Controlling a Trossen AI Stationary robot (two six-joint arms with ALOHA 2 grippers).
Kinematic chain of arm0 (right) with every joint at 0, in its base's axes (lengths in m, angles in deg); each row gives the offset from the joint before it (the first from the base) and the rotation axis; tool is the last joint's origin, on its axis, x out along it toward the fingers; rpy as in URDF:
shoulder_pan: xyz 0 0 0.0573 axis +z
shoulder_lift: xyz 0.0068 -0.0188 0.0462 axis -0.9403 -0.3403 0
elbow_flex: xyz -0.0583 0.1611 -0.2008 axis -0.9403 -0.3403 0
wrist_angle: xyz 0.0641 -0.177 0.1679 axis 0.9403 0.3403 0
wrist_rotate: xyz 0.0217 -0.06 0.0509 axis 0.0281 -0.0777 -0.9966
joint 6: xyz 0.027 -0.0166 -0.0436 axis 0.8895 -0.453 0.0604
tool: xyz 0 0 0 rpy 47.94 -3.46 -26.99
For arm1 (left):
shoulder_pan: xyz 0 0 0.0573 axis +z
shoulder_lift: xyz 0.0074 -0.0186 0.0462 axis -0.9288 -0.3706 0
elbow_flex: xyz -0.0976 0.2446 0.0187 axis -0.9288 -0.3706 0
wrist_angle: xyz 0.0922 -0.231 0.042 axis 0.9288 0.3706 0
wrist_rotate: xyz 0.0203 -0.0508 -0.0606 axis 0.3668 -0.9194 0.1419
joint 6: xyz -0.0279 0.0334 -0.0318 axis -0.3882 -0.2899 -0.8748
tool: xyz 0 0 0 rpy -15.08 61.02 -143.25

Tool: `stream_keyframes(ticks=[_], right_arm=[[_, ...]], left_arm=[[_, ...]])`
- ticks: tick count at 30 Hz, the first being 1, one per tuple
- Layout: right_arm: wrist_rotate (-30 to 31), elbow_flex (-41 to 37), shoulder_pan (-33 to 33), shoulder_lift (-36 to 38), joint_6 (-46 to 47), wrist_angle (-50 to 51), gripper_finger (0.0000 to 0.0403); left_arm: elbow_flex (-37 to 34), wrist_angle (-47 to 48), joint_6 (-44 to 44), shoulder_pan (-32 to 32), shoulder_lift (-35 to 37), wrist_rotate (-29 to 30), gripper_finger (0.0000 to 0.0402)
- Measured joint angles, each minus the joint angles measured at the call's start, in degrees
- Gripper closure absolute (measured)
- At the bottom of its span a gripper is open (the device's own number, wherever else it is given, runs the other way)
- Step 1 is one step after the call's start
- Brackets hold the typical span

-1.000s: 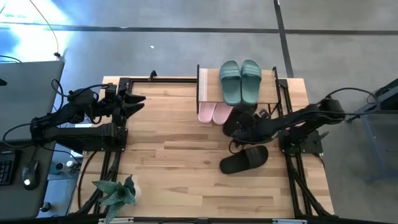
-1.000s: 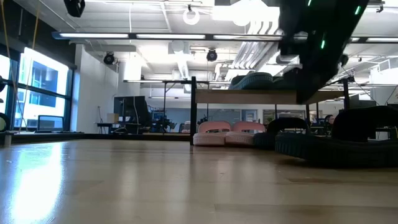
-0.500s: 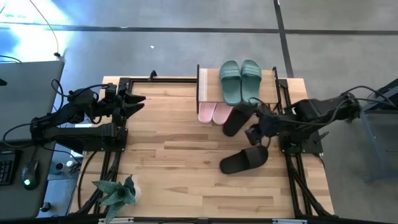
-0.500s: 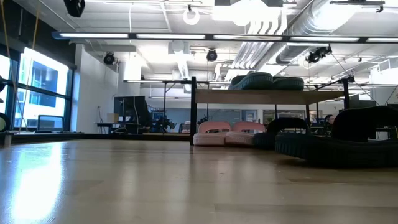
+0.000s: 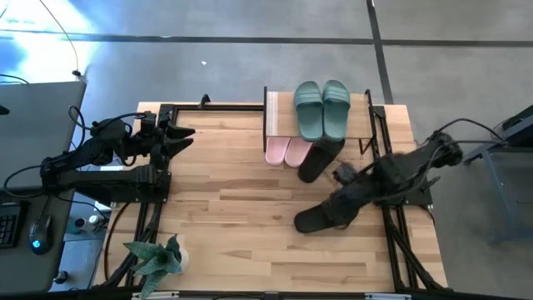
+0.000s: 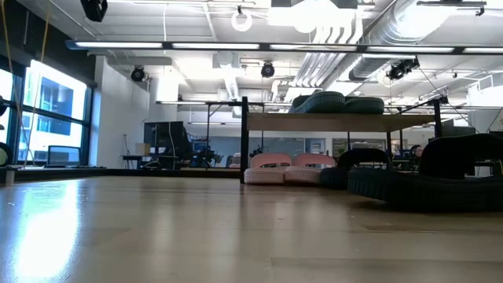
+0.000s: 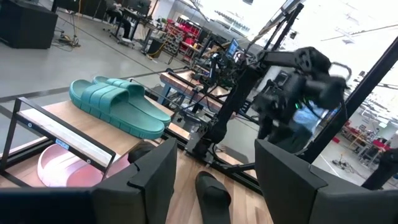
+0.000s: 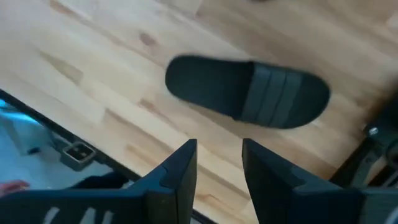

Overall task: Pick and place slides into the shelf
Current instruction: Put the black slide under the shelf

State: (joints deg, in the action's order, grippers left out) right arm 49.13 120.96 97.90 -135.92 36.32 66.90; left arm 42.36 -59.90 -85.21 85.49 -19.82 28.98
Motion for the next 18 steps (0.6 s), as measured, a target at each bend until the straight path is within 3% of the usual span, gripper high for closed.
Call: stream_keyframes(ticks=[9,18], right_arm=[[0.97,-0.15,2.2,-13.46,1.86,-0.11,0.0284],[1.57,-0.17,2.71,-27.07,-6.4,-0.19,0.0284]], left_arm=[[0.0,0.0,-0.01,0.0,0.0,0.0,0.0204],[0.0,0.02,-0.01,0.02,0.02,0.0,0.0204]])
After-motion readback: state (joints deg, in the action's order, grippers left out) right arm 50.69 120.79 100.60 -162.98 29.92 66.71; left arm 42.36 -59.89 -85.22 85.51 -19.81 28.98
